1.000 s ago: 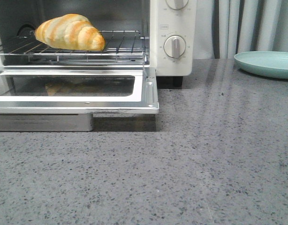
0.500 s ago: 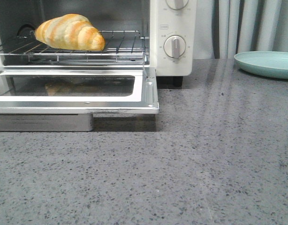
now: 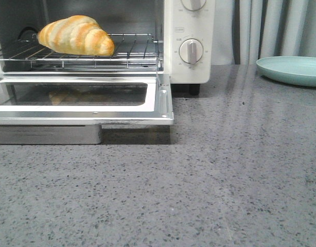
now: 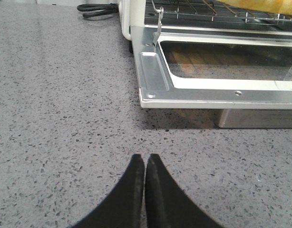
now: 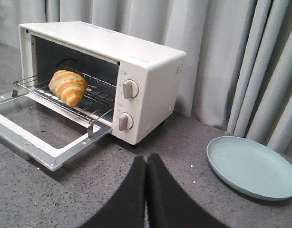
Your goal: Put bread in oven
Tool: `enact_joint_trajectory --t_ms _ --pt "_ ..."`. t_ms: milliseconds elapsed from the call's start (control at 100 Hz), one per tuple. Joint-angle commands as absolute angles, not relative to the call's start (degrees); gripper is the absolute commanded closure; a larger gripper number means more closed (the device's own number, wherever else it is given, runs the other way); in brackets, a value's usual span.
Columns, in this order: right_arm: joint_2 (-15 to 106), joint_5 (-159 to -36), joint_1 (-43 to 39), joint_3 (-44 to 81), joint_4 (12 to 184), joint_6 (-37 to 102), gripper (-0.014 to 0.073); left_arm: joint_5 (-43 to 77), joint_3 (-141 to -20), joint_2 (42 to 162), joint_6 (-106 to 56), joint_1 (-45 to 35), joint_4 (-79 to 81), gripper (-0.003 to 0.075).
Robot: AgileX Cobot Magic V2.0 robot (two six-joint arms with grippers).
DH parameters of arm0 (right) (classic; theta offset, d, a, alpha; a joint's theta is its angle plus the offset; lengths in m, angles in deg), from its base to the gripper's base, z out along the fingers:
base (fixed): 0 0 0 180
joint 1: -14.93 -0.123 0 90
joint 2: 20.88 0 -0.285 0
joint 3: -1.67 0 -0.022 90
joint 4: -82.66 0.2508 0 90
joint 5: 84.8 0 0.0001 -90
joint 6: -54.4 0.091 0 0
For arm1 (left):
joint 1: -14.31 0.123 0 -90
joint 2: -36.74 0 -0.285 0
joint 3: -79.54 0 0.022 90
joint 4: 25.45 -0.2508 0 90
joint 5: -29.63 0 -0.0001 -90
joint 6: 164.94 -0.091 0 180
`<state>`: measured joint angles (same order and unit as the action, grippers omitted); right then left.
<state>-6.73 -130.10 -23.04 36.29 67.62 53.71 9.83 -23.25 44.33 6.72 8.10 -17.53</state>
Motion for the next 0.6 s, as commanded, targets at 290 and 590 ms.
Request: enact_joint_trajectory --t_ms 290,590 --pt "-5.3 -108.7 -9.3 44.3 65.7 54.0 0.0653 12.5 -21.9 42.5 7.3 8.2 -16.5 0.0741" --pt "-5.3 -66.5 13.3 73.9 68.3 60.3 0.0653 12.5 -21.9 42.5 7.3 8.2 -16.5 0.0741"
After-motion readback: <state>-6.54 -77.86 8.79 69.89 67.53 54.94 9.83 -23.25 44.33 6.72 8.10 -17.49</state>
